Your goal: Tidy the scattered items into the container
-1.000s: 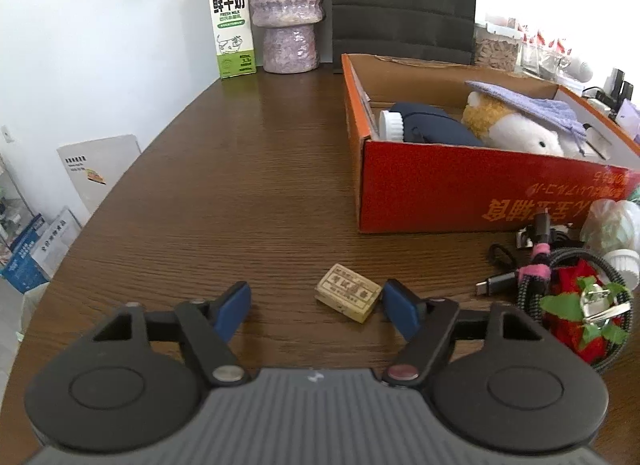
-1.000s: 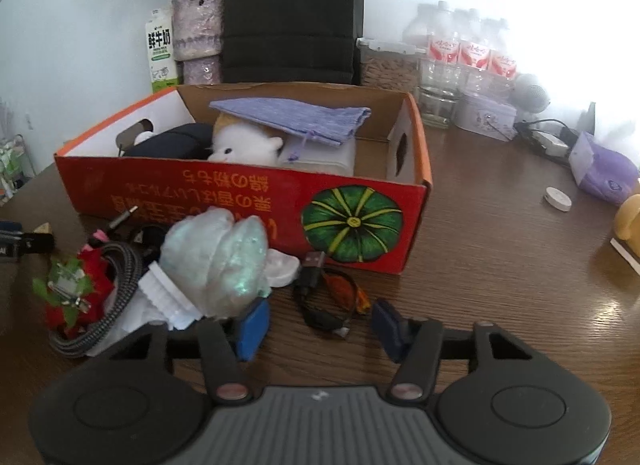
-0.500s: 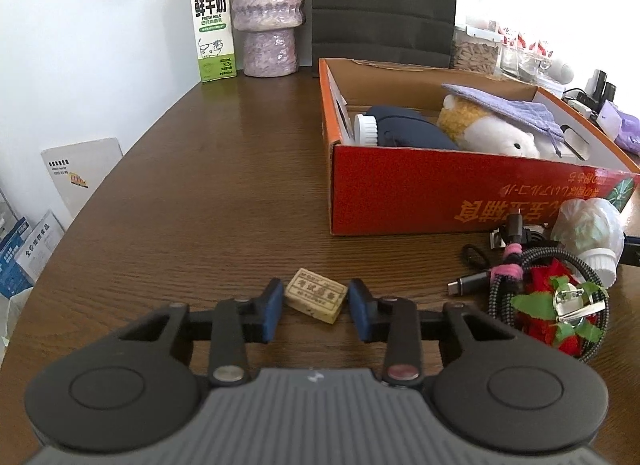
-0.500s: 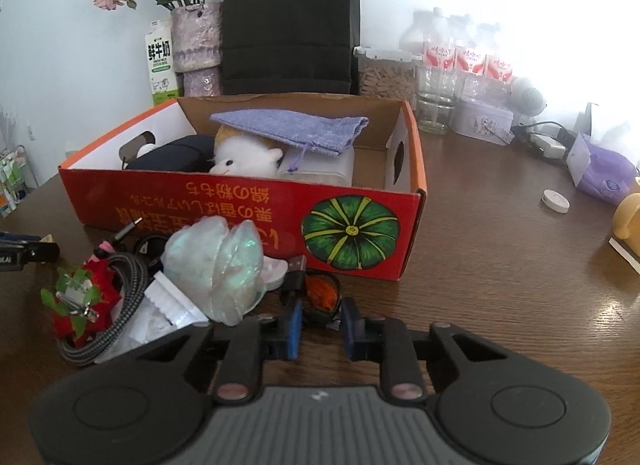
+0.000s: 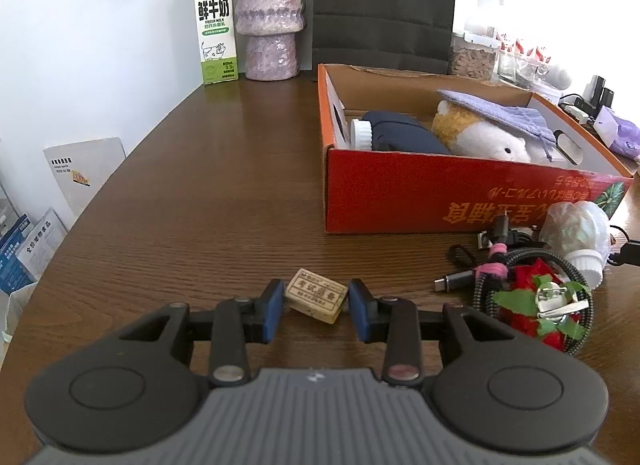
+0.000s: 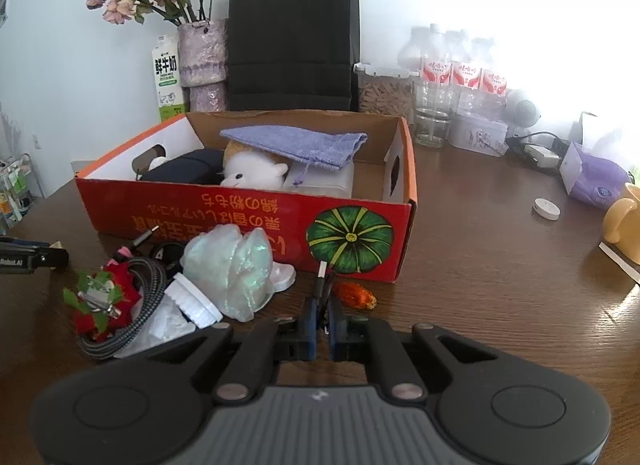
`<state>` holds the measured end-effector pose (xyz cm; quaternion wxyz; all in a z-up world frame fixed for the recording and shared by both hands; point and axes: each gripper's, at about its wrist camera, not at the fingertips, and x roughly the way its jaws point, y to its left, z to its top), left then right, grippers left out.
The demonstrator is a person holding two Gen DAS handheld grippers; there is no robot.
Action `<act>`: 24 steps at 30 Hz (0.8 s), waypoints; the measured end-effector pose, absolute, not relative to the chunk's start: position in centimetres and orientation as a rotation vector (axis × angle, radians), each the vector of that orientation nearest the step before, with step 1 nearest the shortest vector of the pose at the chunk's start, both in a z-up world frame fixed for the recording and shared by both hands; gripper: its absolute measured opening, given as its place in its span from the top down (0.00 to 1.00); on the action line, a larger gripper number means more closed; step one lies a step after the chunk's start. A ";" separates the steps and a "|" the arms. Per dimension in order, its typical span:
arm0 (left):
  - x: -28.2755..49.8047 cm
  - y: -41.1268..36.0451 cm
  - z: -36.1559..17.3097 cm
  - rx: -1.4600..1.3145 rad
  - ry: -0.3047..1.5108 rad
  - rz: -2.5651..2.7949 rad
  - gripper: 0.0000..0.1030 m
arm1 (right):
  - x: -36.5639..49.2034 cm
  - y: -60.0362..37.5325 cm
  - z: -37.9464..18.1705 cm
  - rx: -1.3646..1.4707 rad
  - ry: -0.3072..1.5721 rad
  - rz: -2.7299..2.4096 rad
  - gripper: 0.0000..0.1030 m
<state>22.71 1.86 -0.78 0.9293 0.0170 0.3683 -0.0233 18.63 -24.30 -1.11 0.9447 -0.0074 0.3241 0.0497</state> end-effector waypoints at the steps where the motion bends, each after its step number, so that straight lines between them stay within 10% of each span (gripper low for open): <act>1: 22.6 1.8 -0.7 0.034 0.752 -0.049 0.65 | 18.5 -24.3 -1.1 -0.015 0.658 0.105 0.96; 24: 19.9 0.6 1.6 0.045 0.691 -0.057 0.65 | 15.8 -24.2 1.0 0.005 0.581 0.118 0.98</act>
